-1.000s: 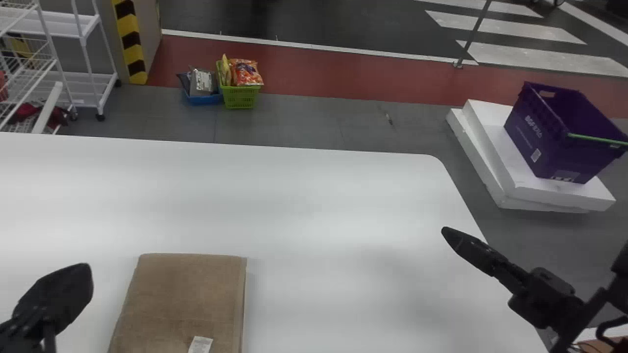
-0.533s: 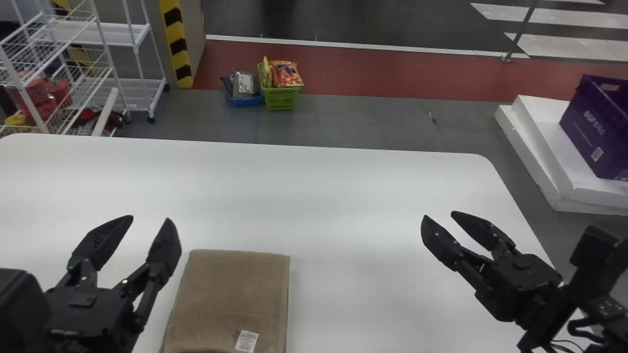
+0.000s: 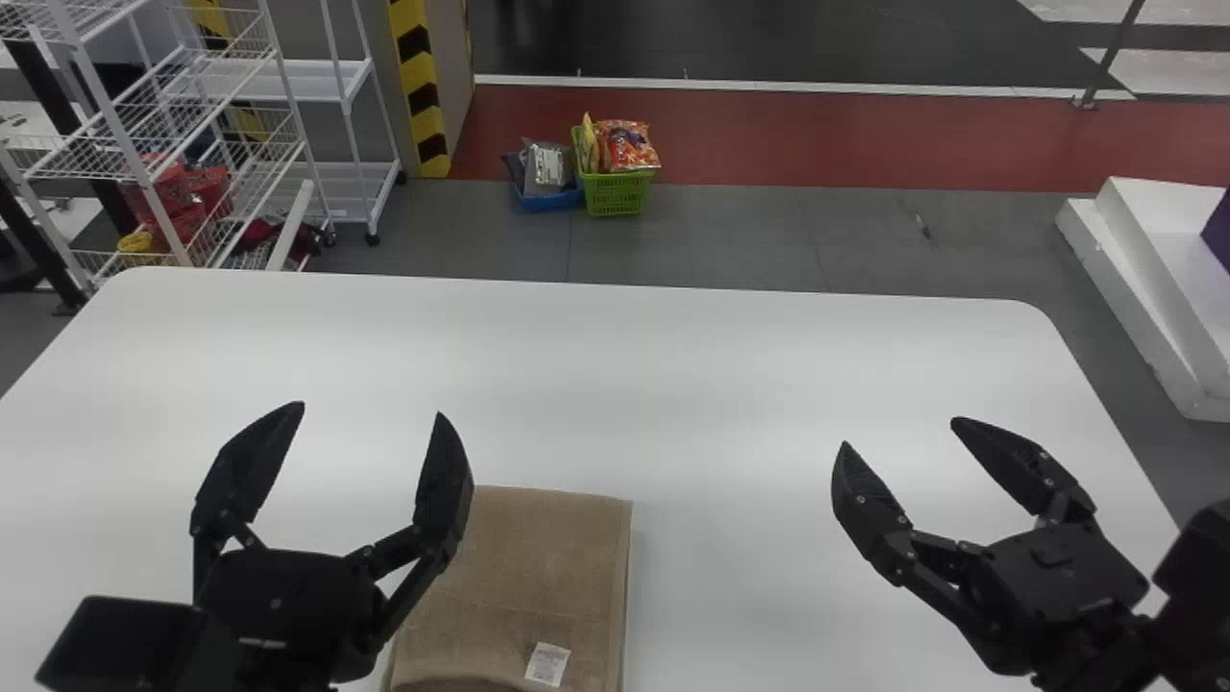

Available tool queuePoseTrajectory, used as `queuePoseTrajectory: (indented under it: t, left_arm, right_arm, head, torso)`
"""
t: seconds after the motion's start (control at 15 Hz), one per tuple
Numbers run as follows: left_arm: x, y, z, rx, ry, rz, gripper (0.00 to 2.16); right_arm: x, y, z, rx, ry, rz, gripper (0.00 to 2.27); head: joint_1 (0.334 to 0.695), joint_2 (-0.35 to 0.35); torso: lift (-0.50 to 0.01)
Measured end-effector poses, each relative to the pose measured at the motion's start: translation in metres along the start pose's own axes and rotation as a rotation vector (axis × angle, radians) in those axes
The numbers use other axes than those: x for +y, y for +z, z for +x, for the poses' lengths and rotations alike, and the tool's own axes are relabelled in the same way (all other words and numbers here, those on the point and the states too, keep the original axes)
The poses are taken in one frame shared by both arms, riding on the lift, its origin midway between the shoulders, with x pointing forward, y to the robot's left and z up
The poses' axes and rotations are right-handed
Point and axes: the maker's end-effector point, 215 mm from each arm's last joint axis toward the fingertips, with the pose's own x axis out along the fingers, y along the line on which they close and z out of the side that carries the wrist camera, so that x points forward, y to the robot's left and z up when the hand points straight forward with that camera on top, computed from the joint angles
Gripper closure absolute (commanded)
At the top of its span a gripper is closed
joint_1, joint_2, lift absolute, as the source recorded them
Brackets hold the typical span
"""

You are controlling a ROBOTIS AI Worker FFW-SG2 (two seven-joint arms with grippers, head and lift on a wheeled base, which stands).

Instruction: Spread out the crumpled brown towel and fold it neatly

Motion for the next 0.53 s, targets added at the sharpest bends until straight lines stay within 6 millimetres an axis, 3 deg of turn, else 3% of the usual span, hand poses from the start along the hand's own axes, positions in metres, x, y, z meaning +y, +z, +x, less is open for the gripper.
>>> queuePoseTrajectory:
  t: [0.4,0.53]
  left_arm:
    - [-0.005,0.001,-0.007,-0.056,0.0,0.012,0.09]
    - [-0.007,-0.01,-0.007,-0.014,-0.003,0.013,0.09]
  right_arm:
    - [0.0,-0.003,-0.024,-0.049,-0.012,-0.031,0.11]
    - [-0.006,-0.011,-0.029,-0.052,-0.021,-0.028,0.11]
  head:
    - [0.695,-0.028]
    - [0.695,-0.039]
  torso:
    - [-0.126]
    - [-0.126]
